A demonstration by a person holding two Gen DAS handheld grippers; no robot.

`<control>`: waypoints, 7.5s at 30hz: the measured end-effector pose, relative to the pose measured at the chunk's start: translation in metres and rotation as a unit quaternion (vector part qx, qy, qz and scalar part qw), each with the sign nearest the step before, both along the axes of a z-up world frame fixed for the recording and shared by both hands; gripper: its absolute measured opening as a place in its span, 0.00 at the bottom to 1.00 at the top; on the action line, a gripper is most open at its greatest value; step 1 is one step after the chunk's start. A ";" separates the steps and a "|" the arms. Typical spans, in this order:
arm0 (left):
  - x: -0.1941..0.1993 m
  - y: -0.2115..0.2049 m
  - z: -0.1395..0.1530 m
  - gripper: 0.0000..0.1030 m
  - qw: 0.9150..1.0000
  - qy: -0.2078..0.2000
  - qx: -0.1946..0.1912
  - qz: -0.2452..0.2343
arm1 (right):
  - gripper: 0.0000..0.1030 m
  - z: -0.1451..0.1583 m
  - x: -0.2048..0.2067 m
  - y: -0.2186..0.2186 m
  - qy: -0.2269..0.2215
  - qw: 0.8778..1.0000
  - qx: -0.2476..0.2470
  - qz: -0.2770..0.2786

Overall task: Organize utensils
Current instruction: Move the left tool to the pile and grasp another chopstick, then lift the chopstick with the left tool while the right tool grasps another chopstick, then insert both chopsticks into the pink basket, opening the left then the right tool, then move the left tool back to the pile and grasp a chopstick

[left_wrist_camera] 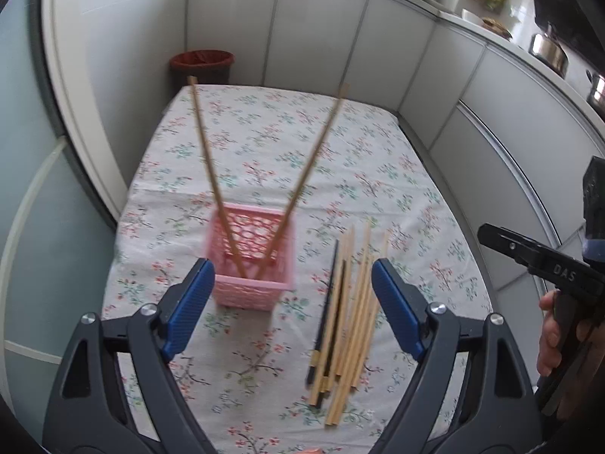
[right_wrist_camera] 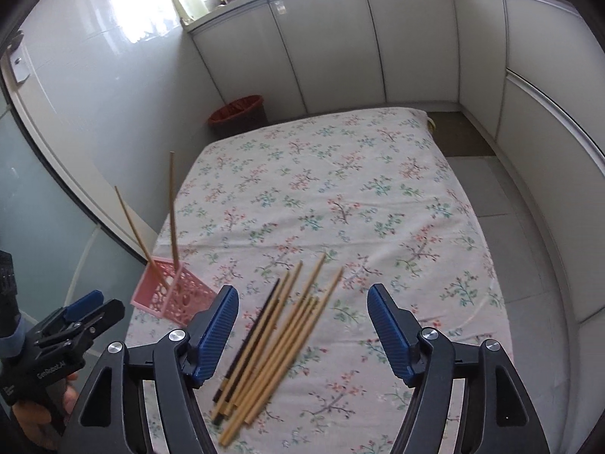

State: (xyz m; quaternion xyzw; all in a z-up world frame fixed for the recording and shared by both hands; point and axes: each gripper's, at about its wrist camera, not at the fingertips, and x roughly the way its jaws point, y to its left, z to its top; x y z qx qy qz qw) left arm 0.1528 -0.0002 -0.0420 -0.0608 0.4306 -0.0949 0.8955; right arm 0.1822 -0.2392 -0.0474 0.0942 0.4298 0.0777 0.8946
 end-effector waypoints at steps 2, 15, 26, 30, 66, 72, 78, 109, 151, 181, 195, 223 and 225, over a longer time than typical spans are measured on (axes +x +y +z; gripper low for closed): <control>0.001 -0.015 -0.002 0.82 1.000 0.006 0.009 -0.014 | 0.70 -0.006 -0.002 -0.013 0.014 1.000 -0.001 -0.013; 0.024 -0.108 -0.037 0.82 0.993 0.056 0.065 -0.085 | 0.72 -0.040 -0.006 -0.066 0.082 0.994 -0.003 -0.070; 0.086 -0.127 -0.089 0.26 0.989 0.117 0.026 -0.082 | 0.73 -0.063 0.007 -0.074 0.113 0.991 -0.020 -0.075; 0.102 -0.132 -0.105 0.12 0.989 0.120 0.035 -0.077 | 0.72 -0.068 0.009 -0.076 0.119 0.990 -0.020 -0.076; 0.064 -0.090 -0.047 0.06 0.995 0.035 0.036 -0.085 | 0.73 -0.089 0.039 -0.040 0.140 0.987 -0.040 -0.065; 0.041 -0.068 -0.024 0.06 0.996 0.009 0.024 -0.088 | 0.73 -0.101 0.059 -0.016 0.146 0.986 -0.046 -0.059; 0.024 -0.048 -0.013 0.06 0.996 -0.008 0.022 -0.089 | 0.72 -0.112 0.080 -0.001 0.139 0.987 -0.052 -0.060; -0.008 -0.002 0.008 0.07 0.994 -0.061 0.004 -0.091 | 0.06 -0.086 0.059 0.021 0.079 0.996 -0.042 -0.008; -0.017 0.048 0.073 0.06 0.969 -0.244 0.007 0.036 | 0.06 0.102 -0.049 0.083 -0.193 0.977 0.034 0.083; 0.011 0.067 0.038 0.49 0.986 -0.144 0.003 0.080 | 0.06 0.091 -0.009 0.109 -0.194 0.973 0.096 0.087; 0.013 0.070 0.019 0.52 0.991 -0.101 0.008 0.083 | 0.06 0.037 0.039 0.132 -0.106 0.987 0.078 0.092; 0.001 0.005 0.013 0.77 0.997 -0.070 0.027 -0.004 | 0.76 0.031 0.003 0.025 -0.070 0.997 0.033 -0.009; 0.003 -0.005 0.009 0.78 0.998 -0.060 0.033 -0.012 | 0.77 0.025 0.001 0.018 -0.059 0.998 0.021 -0.014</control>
